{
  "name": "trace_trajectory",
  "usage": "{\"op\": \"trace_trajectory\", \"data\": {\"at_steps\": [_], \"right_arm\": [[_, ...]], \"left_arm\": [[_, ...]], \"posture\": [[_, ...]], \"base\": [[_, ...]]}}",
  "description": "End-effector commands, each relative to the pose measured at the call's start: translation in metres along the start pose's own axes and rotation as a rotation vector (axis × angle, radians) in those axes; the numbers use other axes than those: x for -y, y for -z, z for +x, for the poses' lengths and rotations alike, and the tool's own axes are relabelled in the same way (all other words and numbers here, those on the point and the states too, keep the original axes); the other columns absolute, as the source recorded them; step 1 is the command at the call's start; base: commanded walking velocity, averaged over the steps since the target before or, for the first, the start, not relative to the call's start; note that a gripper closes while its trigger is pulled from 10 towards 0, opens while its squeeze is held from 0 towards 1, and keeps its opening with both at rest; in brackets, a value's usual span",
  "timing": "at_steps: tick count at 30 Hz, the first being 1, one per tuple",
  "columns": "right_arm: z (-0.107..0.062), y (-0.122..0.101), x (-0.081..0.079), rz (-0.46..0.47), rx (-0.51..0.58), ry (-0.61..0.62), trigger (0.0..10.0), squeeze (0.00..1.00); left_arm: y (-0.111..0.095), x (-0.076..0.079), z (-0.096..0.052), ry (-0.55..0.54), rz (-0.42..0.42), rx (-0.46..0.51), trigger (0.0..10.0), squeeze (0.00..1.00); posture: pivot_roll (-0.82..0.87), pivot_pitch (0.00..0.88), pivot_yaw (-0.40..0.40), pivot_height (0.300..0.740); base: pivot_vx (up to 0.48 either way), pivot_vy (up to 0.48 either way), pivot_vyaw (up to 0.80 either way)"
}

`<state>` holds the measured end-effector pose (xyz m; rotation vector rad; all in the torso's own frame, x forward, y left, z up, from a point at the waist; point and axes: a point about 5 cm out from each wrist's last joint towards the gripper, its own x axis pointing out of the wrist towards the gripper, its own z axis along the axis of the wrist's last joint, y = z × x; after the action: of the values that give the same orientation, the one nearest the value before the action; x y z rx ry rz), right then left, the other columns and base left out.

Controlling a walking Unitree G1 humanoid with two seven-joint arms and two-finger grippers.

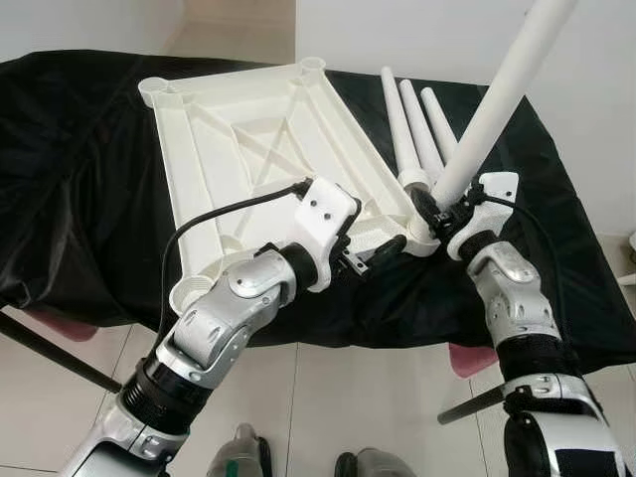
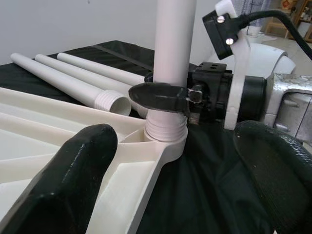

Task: Building children table

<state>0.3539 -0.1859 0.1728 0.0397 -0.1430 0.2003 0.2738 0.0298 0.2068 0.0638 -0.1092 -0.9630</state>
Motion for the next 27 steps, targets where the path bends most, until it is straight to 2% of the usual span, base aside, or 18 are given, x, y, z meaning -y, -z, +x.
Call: {"op": "trace_trajectory", "data": {"at_steps": [1,2,3,6,11,15,17,22,23,27], "right_arm": [[-0.001,0.003,0.002,0.047,-0.019,0.088,10.0,0.0],[-0.001,0.003,0.002,0.047,-0.019,0.088,10.0,0.0],[0.0,0.005,-0.004,0.06,-0.023,0.165,10.0,0.0],[0.0,0.006,-0.006,0.061,-0.022,0.185,10.0,0.0],[-0.008,0.013,-0.015,0.045,-0.068,0.385,10.0,0.0],[-0.012,0.013,-0.02,0.028,-0.073,0.417,10.0,0.0],[-0.013,0.013,-0.026,0.028,-0.077,0.405,10.0,0.0],[-0.01,0.009,-0.027,0.043,-0.051,0.37,10.0,0.0],[-0.009,0.005,-0.027,0.047,-0.028,0.338,10.0,1.0],[-0.008,-0.004,-0.026,0.049,0.01,0.271,10.0,1.0]], "left_arm": [[0.002,0.01,0.0,0.155,0.014,-0.019,10.0,0.0],[0.002,0.01,0.0,0.155,0.014,-0.019,10.0,0.0],[0.001,0.01,0.0,0.158,0.015,-0.02,10.0,0.0],[0.001,0.01,0.0,0.158,0.015,-0.021,10.0,0.0],[0.001,0.011,-0.001,0.164,0.018,-0.023,10.0,0.0],[0.001,0.011,-0.001,0.163,0.02,-0.024,10.0,0.0],[0.001,0.01,-0.001,0.162,0.021,-0.024,10.0,0.0],[0.0,0.01,-0.001,0.166,0.021,-0.025,10.0,0.0],[0.0,0.01,-0.001,0.167,0.02,-0.025,10.0,0.0],[0.0,0.011,-0.001,0.168,0.021,-0.024,10.0,0.0]], "posture": [[-0.02,0.088,0.0,0.74],[-0.02,0.088,0.0,0.74],[-0.02,0.092,0.001,0.74],[-0.02,0.092,0.001,0.74],[-0.01,0.096,0.002,0.74],[-0.01,0.096,0.002,0.74],[-0.01,0.097,0.006,0.74],[-0.01,0.097,0.007,0.74],[-0.01,0.096,0.007,0.74],[-0.01,0.096,0.007,0.74]], "base": [[0.0,0.0,0.0],[0.0,0.0,0.0],[0.0,0.0,0.0],[0.0,0.0,0.0],[0.0,0.0,0.0],[0.0,0.0,0.0],[0.0,0.0,0.0],[0.0,0.0,0.0],[0.0,0.0,0.0],[0.0,0.0,0.0]]}}
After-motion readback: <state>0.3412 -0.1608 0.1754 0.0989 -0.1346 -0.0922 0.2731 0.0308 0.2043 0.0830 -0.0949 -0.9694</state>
